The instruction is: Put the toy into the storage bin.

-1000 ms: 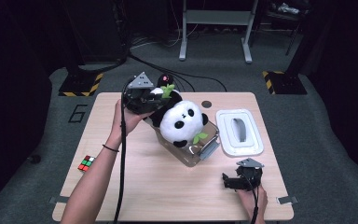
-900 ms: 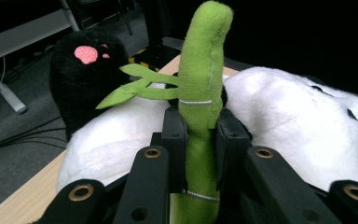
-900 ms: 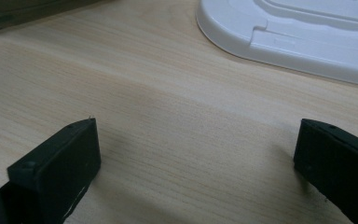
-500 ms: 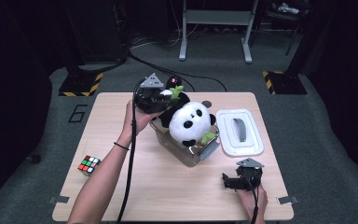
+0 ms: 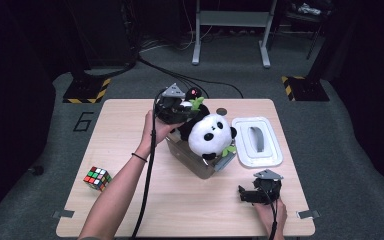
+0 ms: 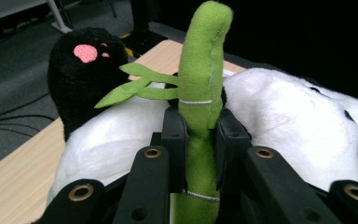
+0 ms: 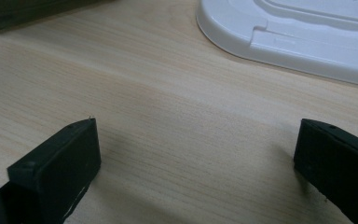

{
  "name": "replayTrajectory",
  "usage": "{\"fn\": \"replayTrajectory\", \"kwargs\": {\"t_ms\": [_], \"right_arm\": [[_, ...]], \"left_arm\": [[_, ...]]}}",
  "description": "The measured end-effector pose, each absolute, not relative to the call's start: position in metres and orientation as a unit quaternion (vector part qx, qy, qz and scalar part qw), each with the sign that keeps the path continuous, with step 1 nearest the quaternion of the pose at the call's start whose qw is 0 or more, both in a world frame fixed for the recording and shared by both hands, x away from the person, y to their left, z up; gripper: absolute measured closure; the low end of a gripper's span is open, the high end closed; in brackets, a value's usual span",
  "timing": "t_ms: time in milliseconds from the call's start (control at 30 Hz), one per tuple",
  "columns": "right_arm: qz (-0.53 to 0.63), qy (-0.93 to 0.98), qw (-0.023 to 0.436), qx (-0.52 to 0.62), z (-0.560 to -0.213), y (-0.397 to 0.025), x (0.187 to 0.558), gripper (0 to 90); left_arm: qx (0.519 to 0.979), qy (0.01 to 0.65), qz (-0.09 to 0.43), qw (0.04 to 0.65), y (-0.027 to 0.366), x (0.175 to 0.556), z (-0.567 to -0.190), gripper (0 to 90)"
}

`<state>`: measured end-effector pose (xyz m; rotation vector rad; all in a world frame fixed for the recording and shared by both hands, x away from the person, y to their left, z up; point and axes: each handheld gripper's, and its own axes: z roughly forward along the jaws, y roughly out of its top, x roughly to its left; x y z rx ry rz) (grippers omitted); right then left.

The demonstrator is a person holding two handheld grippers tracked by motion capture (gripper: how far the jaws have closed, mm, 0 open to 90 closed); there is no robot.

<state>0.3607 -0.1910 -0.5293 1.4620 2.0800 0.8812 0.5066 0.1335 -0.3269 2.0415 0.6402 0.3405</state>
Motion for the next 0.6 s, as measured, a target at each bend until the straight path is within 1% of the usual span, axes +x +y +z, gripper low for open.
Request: {"fn": "replayTrajectory", "kwargs": {"t_ms": [233, 400, 600], "right_arm": [[0.319, 0.754, 0.222, 0.529, -0.529, -0.191, 0.361, 0.0], [0.320, 0.753, 0.224, 0.530, -0.529, -0.191, 0.361, 0.0], [0.320, 0.753, 0.224, 0.530, -0.529, -0.191, 0.361, 0.0]], "left_arm": [[0.835, 0.269, 0.129, 0.462, 0.132, 0.515, -0.339, 77.2], [0.841, 0.284, 0.122, 0.444, 0.136, 0.523, -0.354, 76.9], [0.839, 0.289, 0.111, 0.448, 0.141, 0.527, -0.363, 76.2]]}}
